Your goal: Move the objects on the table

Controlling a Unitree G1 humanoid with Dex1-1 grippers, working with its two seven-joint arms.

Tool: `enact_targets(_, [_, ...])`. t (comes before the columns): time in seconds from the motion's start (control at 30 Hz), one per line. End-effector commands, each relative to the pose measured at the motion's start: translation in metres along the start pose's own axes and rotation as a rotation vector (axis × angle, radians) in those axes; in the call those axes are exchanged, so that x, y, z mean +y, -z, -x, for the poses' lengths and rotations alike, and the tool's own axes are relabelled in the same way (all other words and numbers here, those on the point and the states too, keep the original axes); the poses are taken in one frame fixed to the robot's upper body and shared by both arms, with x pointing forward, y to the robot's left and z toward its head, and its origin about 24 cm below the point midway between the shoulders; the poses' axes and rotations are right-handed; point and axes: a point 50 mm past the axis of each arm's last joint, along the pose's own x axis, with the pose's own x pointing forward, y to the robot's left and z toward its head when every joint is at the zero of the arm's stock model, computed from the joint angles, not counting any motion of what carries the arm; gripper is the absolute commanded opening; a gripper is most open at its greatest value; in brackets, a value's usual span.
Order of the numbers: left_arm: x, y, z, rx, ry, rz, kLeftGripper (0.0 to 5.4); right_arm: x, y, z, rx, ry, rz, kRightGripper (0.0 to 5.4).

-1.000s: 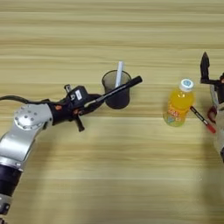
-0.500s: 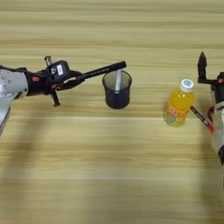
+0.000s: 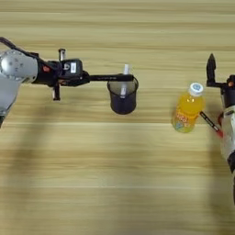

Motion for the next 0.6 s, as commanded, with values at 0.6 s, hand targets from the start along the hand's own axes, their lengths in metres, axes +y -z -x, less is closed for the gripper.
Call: enact_targets(0.6, [0.0166, -0.0054, -0.0085, 0.084, 0.044, -0.137, 0.67, 0.0047, -0.0032, -0.0009, -0.023, -0.004, -0.007, 5.4])
